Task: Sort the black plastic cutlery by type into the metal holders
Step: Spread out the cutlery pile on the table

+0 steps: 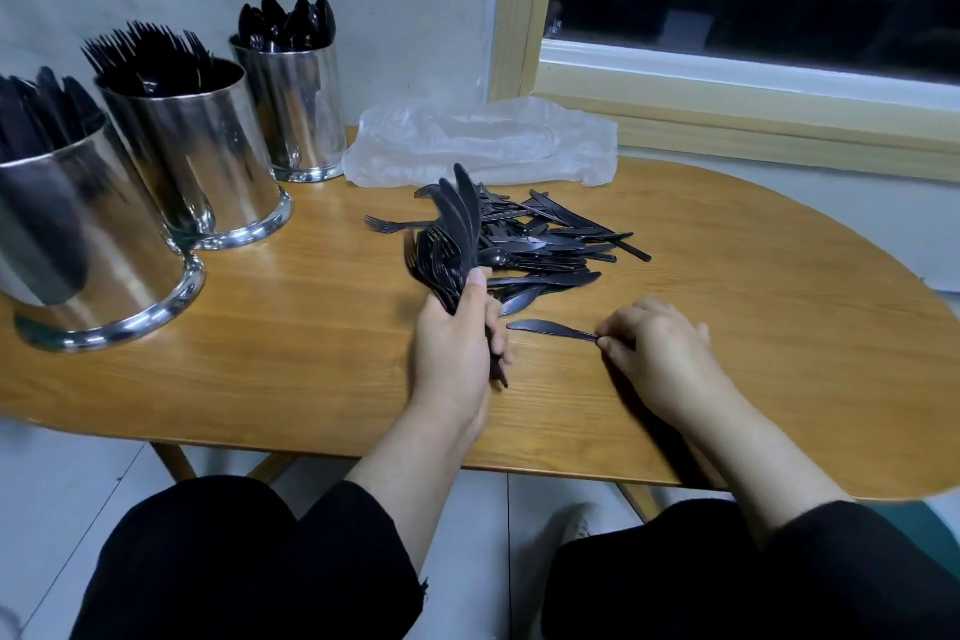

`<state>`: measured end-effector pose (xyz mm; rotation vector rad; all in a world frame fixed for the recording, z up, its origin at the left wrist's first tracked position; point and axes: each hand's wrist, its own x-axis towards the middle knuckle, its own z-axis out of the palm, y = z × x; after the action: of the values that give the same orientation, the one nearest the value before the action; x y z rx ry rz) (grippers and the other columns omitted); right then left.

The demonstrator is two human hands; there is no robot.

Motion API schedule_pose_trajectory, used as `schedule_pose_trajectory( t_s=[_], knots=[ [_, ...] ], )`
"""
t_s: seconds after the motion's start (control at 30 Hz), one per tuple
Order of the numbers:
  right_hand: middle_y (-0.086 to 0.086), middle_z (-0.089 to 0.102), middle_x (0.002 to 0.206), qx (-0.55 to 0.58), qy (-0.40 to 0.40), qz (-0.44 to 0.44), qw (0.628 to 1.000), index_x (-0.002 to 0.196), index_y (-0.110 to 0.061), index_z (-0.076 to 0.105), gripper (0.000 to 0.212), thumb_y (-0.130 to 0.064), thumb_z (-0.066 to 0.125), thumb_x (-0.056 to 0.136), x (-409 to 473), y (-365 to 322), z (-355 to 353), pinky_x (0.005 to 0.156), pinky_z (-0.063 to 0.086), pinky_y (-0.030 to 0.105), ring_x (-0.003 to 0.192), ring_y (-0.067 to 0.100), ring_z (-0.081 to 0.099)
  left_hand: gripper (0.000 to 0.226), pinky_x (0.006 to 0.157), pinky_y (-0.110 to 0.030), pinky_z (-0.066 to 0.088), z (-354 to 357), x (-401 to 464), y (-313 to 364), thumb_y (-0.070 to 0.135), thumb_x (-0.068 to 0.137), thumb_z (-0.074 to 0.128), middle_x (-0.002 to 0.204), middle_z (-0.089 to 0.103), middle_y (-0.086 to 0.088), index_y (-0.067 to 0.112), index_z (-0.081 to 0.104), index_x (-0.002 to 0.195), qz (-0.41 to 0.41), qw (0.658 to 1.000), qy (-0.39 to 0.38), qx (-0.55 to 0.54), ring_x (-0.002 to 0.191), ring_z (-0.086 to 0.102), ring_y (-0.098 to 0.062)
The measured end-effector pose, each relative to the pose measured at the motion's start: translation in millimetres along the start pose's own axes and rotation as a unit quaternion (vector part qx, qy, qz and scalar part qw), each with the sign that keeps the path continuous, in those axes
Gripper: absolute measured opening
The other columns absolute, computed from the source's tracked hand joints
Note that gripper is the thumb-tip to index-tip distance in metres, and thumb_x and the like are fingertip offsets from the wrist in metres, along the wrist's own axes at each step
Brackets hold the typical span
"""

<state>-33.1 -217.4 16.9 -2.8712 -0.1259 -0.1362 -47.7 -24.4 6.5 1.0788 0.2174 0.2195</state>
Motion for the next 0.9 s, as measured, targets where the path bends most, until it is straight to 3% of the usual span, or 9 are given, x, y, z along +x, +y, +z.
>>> schedule_pose_trajectory(
  t_s=[0.17, 0.27, 0.37, 0.43, 0.47, 0.6, 0.7, 0.8, 0.9],
  knots=[
    [-0.012, 0.059, 0.097, 0.029, -0.118, 0.017, 0.993, 0.088, -0.031, 0.060, 0.009, -0.031, 0.061, 0.097, 2.7, 0.3, -16.7, 0.095, 0.045, 0.043, 0.101, 0.018, 0.055, 0.027, 0.042, -0.025, 0.031, -3.4, 1.7, -2.5, 0.031, 0.106, 0.056, 0.066, 0.046, 0.003, 0.013, 0.045, 0.089, 0.002, 1.000, -0.005, 0.001, 0.049, 0.036, -0.011],
    [-0.009, 0.064, 0.085, 0.116, -0.093, 0.019, 0.989, 0.088, -0.024, 0.063, 0.008, -0.025, 0.064, 0.096, 0.0, -1.3, -15.3, 0.078, 0.047, 0.030, 0.084, 0.016, 0.059, 0.025, 0.043, -0.026, 0.031, -3.5, 3.4, -4.2, 0.030, 0.106, 0.057, 0.066, 0.051, 0.003, 0.013, 0.047, 0.090, -0.003, 1.000, -0.001, 0.007, 0.049, 0.037, -0.011],
    [0.006, 0.067, 0.076, 0.372, -0.017, 0.089, 0.924, 0.089, -0.017, 0.068, 0.009, -0.024, 0.070, 0.093, -7.0, -13.8, -9.6, 0.067, 0.040, 0.031, 0.067, 0.018, 0.053, 0.020, 0.044, -0.025, 0.031, -2.3, 3.4, -4.4, 0.029, 0.105, 0.058, 0.067, 0.050, 0.004, 0.011, 0.054, 0.096, -0.001, 1.000, -0.011, 0.015, 0.050, 0.037, -0.011],
    [0.004, 0.062, 0.072, 0.493, 0.025, 0.108, 0.863, 0.089, -0.017, 0.070, 0.008, -0.024, 0.073, 0.091, -10.0, -32.2, -5.6, 0.069, 0.040, 0.034, 0.066, 0.019, 0.051, 0.022, 0.045, -0.025, 0.030, -1.0, 3.5, -4.5, 0.028, 0.105, 0.058, 0.066, 0.048, 0.005, 0.006, 0.059, 0.106, -0.003, 1.000, -0.018, 0.021, 0.051, 0.036, -0.011],
    [0.000, 0.061, 0.070, 0.507, 0.042, 0.095, 0.855, 0.089, -0.017, 0.070, 0.006, -0.022, 0.073, 0.091, -11.1, -41.8, -4.0, 0.068, 0.041, 0.035, 0.065, 0.017, 0.051, 0.025, 0.046, -0.026, 0.030, 0.3, 3.3, -4.4, 0.027, 0.105, 0.058, 0.066, 0.047, 0.005, 0.003, 0.060, 0.109, -0.004, 0.999, -0.022, 0.028, 0.052, 0.036, -0.011],
    [-0.007, 0.063, 0.057, 0.524, 0.037, 0.021, 0.851, 0.092, -0.004, 0.067, 0.002, -0.005, 0.067, 0.094, -13.0, -84.5, 1.3, 0.056, 0.044, 0.015, 0.050, 0.003, 0.056, 0.018, 0.043, -0.024, 0.029, 2.7, 1.7, -5.1, 0.023, 0.104, 0.061, 0.060, 0.046, 0.005, 0.010, 0.061, 0.091, 0.001, 0.999, -0.035, 0.042, 0.049, 0.035, -0.010],
    [-0.003, 0.071, 0.073, 0.484, 0.042, -0.009, 0.874, 0.091, -0.011, 0.069, 0.008, -0.005, 0.065, 0.095, -10.9, -93.7, 7.8, 0.057, 0.047, 0.012, 0.058, 0.000, 0.062, 0.022, 0.044, -0.025, 0.031, -0.7, 3.2, -6.1, 0.025, 0.104, 0.060, 0.058, 0.041, 0.000, 0.010, 0.065, 0.089, 0.008, 0.999, -0.021, 0.036, 0.048, 0.035, -0.011],
    [-0.003, 0.069, 0.087, 0.362, 0.142, 0.001, 0.921, 0.089, -0.024, 0.068, 0.010, -0.015, 0.069, 0.093, 3.1, -69.6, 18.6, 0.073, 0.046, 0.021, 0.080, 0.007, 0.062, 0.028, 0.048, -0.027, 0.041, -1.5, 3.5, -4.9, 0.030, 0.105, 0.058, 0.059, 0.051, 0.000, 0.013, 0.067, 0.084, 0.007, 0.999, -0.004, 0.033, 0.050, 0.047, -0.014],
    [0.002, 0.067, 0.091, 0.288, 0.154, 0.086, 0.941, 0.105, -0.018, 0.067, 0.014, -0.027, 0.069, 0.094, 21.8, -34.3, 23.0, 0.071, 0.039, 0.028, 0.089, 0.023, 0.062, 0.037, 0.062, -0.035, 0.051, -2.6, 2.5, -0.5, 0.038, 0.106, 0.055, 0.069, 0.065, 0.001, 0.020, 0.068, 0.077, 0.023, 0.998, -0.011, 0.065, 0.064, 0.061, -0.017]
  ],
)
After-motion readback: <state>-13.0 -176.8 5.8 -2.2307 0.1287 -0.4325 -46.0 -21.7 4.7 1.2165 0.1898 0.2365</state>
